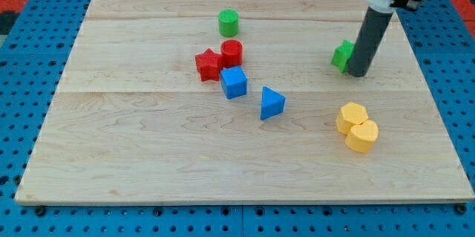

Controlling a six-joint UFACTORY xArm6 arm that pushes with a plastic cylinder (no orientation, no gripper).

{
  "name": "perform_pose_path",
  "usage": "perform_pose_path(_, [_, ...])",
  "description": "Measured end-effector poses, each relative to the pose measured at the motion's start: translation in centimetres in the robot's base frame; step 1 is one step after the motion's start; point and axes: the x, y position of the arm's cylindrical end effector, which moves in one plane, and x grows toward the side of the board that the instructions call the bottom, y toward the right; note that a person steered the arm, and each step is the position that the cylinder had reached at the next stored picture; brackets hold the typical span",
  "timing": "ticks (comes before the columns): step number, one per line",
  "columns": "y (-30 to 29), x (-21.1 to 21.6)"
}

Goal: Place the green circle to the top of the green star

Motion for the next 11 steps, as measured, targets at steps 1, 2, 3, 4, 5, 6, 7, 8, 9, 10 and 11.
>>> perform_pose_path(1, [-10.5,-0.4])
perform_pose_path(2, [-14.0,-5.7])
perform_pose_path(3, [-13.0,-14.5])
perform_pose_path(4, [-21.7,-16.9])
perform_pose_path(5, [-24.5,-13.5])
perform_pose_path(6, [-13.8,-10.8])
perform_pose_path(7, [-5.0,-11.1])
perform_pose_path(8, [-5.0,-13.4])
perform_pose_path(9, [-1.8,-11.0])
perform_pose_path(10, [-0.7,-8.5])
perform_pose_path(11, [-2.0,-11.4])
